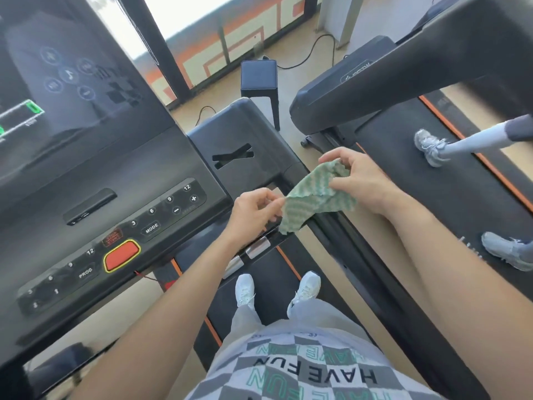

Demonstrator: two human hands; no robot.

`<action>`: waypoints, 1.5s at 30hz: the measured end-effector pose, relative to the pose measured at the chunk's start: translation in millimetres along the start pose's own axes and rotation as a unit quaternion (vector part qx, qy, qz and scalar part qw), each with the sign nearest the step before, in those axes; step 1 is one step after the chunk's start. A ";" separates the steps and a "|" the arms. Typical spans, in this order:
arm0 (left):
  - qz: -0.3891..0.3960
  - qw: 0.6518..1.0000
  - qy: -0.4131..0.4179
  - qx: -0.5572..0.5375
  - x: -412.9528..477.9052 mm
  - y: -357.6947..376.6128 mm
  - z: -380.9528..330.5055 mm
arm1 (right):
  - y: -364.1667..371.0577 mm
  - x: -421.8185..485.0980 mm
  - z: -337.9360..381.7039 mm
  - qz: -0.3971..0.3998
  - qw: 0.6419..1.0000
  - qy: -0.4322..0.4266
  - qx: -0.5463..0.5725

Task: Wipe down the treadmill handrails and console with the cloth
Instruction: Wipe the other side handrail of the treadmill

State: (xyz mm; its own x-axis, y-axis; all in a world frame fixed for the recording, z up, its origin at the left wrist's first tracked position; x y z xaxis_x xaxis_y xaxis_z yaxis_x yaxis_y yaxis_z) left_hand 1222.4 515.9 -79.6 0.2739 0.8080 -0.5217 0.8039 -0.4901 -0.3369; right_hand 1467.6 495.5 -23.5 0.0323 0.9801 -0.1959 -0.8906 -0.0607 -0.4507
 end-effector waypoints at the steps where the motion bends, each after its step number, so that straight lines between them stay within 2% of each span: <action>1: -0.019 1.000 -0.001 -0.003 1.6 1.2 -0.7 | -3.2 6.3 -1.4 -0.011 1.000 -0.003 0.002; 6: -0.175 0.984 -0.009 -0.014 7.2 9.7 -8.5 | 3.1 37.4 -23.5 -0.035 0.999 -0.010 -0.022; 9: -0.169 0.986 0.011 -0.012 9.9 27.1 -13.6 | 13.3 50.7 -42.1 -0.072 0.995 0.014 -0.066; 12: -0.143 0.986 0.048 0.068 16.0 48.9 -16.6 | 22.3 52.7 -53.4 -0.076 0.991 0.050 -0.096; 15: -0.209 0.975 0.055 0.060 21.3 54.9 -21.9 | 27.7 47.4 -61.3 -0.062 0.991 0.083 -0.084; 17: -0.244 0.968 0.037 0.047 22.1 54.2 -24.7 | 27.3 39.1 -62.6 -0.099 0.989 0.068 -0.081; 20: -0.275 0.961 -0.012 0.005 17.5 52.8 -21.5 | 24.8 19.7 -50.4 -0.188 0.977 -0.030 -0.092; 21: -0.279 0.959 -0.037 -0.022 14.4 53.3 -18.4 | 27.2 14.4 -46.7 -0.181 0.978 -0.055 -0.085; 23: -0.264 0.957 -0.096 -0.069 6.7 56.9 -12.3 | 36.4 8.6 -44.5 -0.111 0.988 -0.076 -0.072; 26: -0.192 0.966 -0.155 -0.083 1.2 66.6 -4.6 | 47.0 8.6 -43.2 -0.028 0.993 -0.084 -0.074; 29: -0.135 0.972 -0.162 -0.108 11.7 74.0 -9.0 | 46.3 18.3 -36.3 0.011 0.994 -0.072 -0.078; 33: -0.117 0.946 -0.202 -0.227 29.8 74.6 -12.2 | 47.3 40.0 -31.3 0.052 0.994 -0.053 -0.084; 36: -0.097 0.942 -0.197 -0.256 37.9 72.4 -9.8 | 50.6 55.1 -26.2 0.075 0.994 -0.032 -0.072; 38: -0.110 0.944 -0.188 -0.248 39.1 70.5 -8.1 | 52.8 60.1 -24.8 0.098 0.993 -0.014 -0.068; 41: -0.181 0.943 -0.188 -0.205 33.4 65.9 -3.9 | 56.4 53.4 -28.0 0.140 0.986 0.002 -0.092; 45: -0.212 0.935 -0.178 -0.223 22.4 66.8 6.3 | 51.8 22.9 -38.8 0.170 0.974 0.009 -0.149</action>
State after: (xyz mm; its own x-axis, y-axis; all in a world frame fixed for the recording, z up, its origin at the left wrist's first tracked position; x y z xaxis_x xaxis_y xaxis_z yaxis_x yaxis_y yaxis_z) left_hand 1278.9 499.2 -118.7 -0.2475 0.7004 -0.6694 0.9624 0.0980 -0.2534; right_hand 1439.8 507.5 -85.2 -0.2320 0.8905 -0.3913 -0.6800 -0.4361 -0.5894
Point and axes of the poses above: each hand's wrist, its own x-axis towards the middle knuckle, its own y-axis out of the palm, z = x × y, the point moved 2 cm from there along x, towards the middle knuckle, and after that the axes turned 12 degrees about -y, right-handed, at the moved point
